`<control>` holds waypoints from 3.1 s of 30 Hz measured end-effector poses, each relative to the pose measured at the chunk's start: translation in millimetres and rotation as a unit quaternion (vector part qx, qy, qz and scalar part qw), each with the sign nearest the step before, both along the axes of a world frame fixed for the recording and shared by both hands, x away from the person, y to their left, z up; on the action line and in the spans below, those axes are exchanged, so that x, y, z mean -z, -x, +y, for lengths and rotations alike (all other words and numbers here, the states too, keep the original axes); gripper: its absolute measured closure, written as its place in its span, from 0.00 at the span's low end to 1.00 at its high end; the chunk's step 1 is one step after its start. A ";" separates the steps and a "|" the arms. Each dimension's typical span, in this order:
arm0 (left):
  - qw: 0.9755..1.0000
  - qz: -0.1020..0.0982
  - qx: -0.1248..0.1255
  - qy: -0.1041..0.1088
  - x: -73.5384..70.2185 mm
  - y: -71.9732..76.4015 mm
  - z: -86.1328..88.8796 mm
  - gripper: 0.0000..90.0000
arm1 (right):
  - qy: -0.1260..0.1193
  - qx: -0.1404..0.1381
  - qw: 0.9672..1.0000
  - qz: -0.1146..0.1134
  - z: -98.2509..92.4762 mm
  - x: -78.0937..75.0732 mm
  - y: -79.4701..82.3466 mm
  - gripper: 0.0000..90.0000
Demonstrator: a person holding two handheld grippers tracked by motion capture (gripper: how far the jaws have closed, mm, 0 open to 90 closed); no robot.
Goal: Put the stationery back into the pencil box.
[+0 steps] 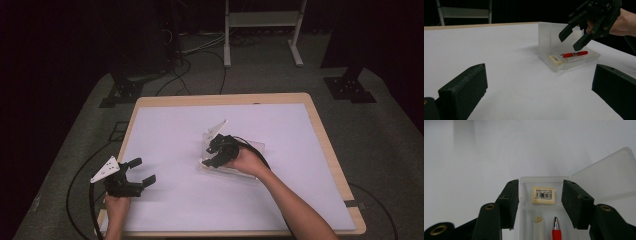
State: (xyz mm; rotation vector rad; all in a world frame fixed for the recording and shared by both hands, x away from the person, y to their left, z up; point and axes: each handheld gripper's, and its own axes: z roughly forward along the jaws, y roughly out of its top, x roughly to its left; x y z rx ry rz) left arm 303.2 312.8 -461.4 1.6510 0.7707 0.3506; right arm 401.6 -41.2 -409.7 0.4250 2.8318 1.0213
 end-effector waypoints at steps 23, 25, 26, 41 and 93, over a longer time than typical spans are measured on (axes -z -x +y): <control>1.000 -0.002 -0.001 0.000 0.2 0.0 -0.9 0.00 | 0.000 0.009 1.000 0.003 -34.0 -5.5 16.1 0.42; 1.000 -0.001 -0.001 -0.002 0.0 0.0 -0.6 0.00 | -0.001 0.009 1.000 0.005 -37.1 -5.8 17.1 0.42; 1.000 -0.001 -0.001 -0.002 0.0 0.1 -0.6 0.00 | -0.003 0.009 1.000 0.004 -38.8 -5.9 17.6 0.42; 1.000 -0.002 -0.001 -0.001 0.2 -0.1 -1.3 0.00 | -0.008 0.016 1.000 0.006 -61.8 -10.8 26.1 0.41; 1.000 -0.001 -0.001 -0.006 0.0 0.2 -2.0 0.00 | -0.015 0.071 0.997 0.014 -134.4 -2.8 52.9 0.40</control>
